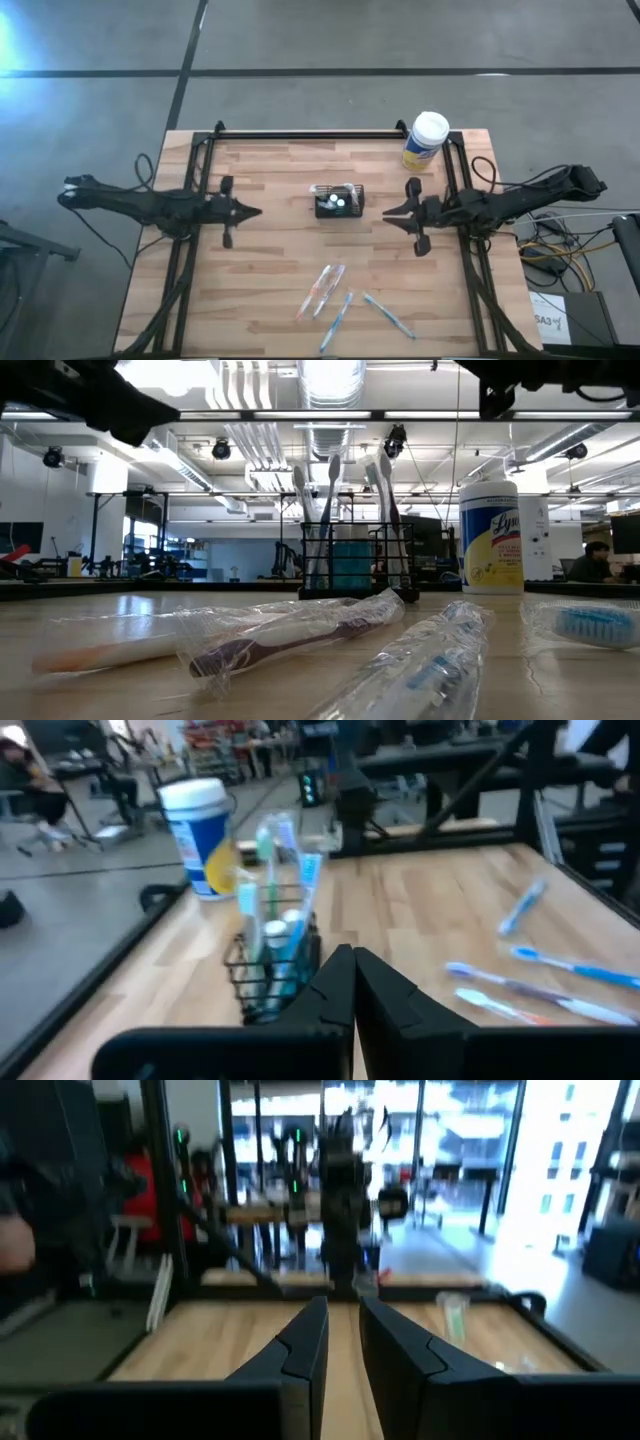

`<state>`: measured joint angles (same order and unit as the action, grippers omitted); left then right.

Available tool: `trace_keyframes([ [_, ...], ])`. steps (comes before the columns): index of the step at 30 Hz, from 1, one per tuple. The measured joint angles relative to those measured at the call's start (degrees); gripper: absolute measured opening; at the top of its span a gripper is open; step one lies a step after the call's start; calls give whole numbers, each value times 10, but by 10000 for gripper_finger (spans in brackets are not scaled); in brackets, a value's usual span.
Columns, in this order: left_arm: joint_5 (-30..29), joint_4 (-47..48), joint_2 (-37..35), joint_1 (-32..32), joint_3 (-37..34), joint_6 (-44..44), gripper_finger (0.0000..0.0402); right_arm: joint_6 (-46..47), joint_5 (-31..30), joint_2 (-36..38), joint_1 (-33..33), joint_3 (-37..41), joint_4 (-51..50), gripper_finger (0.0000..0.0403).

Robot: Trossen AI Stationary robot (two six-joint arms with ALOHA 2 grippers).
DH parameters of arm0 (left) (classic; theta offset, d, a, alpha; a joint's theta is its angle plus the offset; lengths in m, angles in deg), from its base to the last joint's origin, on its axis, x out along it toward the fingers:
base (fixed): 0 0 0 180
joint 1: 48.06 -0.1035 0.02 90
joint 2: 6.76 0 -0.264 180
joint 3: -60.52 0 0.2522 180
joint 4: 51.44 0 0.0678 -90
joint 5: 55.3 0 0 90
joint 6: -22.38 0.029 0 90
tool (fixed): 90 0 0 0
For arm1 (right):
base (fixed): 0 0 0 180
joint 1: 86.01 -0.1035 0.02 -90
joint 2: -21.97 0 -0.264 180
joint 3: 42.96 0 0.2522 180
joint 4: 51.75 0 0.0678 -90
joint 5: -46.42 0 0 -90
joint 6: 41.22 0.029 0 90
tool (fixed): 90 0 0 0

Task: Pick & Place toothbrushing station
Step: Put the right blue toothbrush into the black wire organizer

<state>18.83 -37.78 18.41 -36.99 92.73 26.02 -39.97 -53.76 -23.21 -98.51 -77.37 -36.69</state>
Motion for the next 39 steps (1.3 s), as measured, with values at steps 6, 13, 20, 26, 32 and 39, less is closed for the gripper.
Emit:
trace_keyframes([
  [6,17,10,-101,-3,-25,5,4,16,-49,10,-19,-72,-160,56],
  [13,16,14,-203,-3,-68,-3,4,-19,-63,67,-54,-66,-172,56],
  [20,19,25,-243,-3,-76,-45,4,-27,-66,157,-52,-5,-163,56],
  [26,15,19,-238,-3,-68,-39,8,20,-95,213,-52,52,-164,56],
  [32,13,18,-236,-3,-64,-15,16,69,-116,243,-52,102,-166,56],
  [39,12,54,-235,-3,-66,-9,12,153,-125,196,-61,52,-240,56],
])
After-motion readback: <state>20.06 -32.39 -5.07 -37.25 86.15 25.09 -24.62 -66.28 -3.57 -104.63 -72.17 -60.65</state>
